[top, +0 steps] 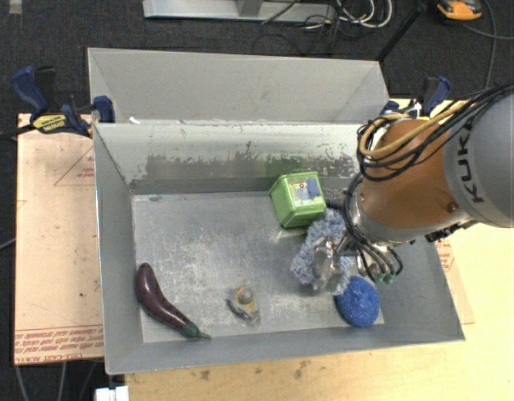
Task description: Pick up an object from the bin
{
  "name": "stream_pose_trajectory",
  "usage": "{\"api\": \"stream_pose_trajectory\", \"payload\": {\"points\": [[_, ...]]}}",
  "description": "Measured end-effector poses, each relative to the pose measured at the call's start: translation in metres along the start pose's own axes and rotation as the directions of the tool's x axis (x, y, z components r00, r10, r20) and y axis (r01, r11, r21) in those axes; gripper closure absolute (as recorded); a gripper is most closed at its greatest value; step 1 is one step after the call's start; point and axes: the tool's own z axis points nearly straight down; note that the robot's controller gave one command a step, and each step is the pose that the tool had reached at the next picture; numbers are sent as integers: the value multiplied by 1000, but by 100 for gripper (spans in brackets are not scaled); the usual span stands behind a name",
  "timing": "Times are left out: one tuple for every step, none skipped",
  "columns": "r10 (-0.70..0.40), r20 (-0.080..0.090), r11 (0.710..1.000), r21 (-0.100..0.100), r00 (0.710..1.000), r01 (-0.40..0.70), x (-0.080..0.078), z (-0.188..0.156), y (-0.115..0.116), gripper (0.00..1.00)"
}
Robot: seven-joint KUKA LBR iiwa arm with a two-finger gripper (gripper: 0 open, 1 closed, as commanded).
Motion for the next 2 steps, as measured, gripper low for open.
{"api": "stream_pose_trajectory", "payload": {"points": [[-91, 4, 996, 1, 996, 91, 4, -23, 6, 100], [-96, 2, 995, 0, 995, 96, 1, -56, 4, 100]]}}
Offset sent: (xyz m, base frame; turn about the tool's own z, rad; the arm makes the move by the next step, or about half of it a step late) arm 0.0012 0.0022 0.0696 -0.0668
